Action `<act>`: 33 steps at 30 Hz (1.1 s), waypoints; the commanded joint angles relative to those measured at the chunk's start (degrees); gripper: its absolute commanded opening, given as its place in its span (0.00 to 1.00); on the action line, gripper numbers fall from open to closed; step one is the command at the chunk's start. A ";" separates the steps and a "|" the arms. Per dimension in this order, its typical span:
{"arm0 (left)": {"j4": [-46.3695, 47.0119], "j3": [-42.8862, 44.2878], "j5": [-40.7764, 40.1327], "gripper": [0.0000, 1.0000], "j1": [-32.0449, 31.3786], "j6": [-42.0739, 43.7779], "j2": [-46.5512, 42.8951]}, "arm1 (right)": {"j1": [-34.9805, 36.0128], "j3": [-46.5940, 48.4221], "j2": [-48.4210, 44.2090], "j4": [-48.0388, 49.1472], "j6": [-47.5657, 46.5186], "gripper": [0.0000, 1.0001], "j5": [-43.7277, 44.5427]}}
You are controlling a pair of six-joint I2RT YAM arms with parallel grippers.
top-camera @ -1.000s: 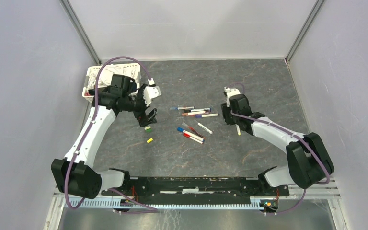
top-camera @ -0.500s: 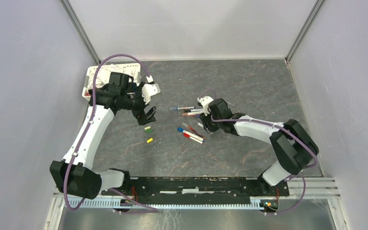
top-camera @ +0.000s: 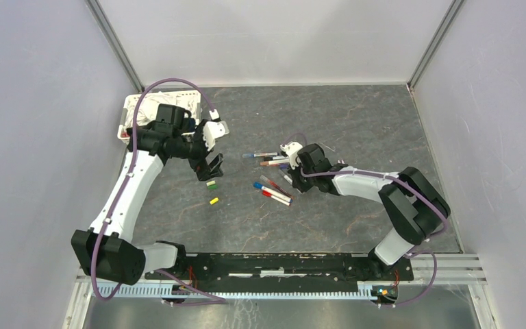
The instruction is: Open the pen caps
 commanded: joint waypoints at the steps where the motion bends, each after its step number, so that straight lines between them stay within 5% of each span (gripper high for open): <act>1: -1.59 -1.77 5.94 1.00 -0.03 1.68 -1.26 | -0.10 -0.62 -5.50 0.66 -1.49 0.04 -3.51; 8: -3.95 -7.20 11.62 1.00 -0.62 10.23 -2.59 | -0.08 5.68 -9.63 -5.26 -2.88 0.00 -20.66; 15: 1.61 -12.57 11.81 1.00 -6.32 8.91 -2.93 | 3.19 11.29 -7.53 -6.96 -0.34 0.01 -37.77; 26: 6.55 -14.18 7.82 0.99 -10.99 8.47 -3.22 | 6.96 17.41 -2.34 -12.36 -3.58 0.03 -46.09; 33: 1.75 -13.57 9.63 0.73 -13.39 10.55 -3.83 | 6.99 20.05 0.07 -11.55 -2.24 0.03 -46.91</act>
